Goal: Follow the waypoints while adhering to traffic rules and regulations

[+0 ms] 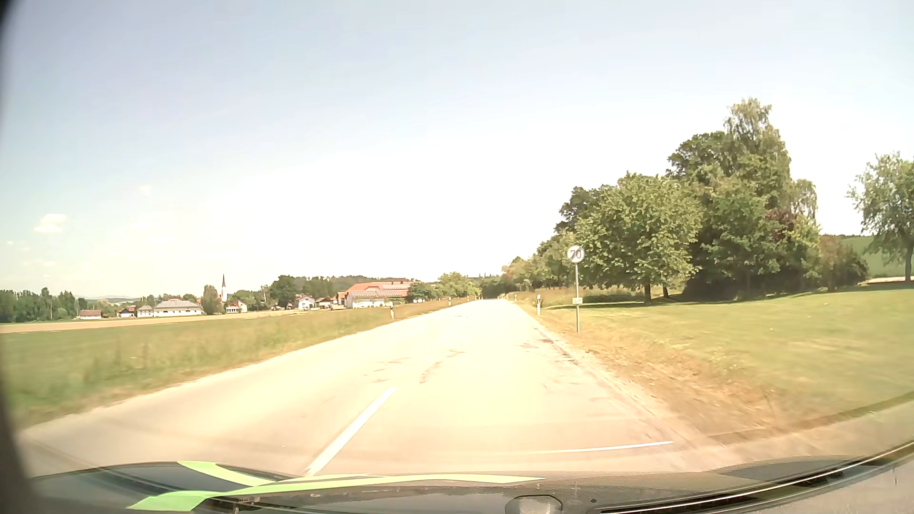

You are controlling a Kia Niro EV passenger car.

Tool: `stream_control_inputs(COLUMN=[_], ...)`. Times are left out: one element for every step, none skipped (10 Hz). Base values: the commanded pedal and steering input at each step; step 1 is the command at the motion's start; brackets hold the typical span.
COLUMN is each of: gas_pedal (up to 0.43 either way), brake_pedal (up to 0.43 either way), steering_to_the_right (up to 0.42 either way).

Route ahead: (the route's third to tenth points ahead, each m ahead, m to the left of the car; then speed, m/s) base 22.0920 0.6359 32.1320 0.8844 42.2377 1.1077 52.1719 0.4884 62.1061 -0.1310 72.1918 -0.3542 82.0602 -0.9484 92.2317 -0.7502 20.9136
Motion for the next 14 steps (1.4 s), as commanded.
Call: stream_control_inputs(gas_pedal=[0.268,0.268,0.280,0.280,0.268,0.260,0.248,0.240,0.240,0.240,0.240,0.240,0.240,0.240], brake_pedal=[0.000,0.000,0.000,0.000,0.000,0.000,0.000,0.000,0.000,0.000,0.000,0.000,0.000,0.000], steering_to_the_right=[0.003,0.003,0.003,0.003,0.002,0.002,0.001,0.000,0.000,0.000,0.000,0.000,0.000,0.000])
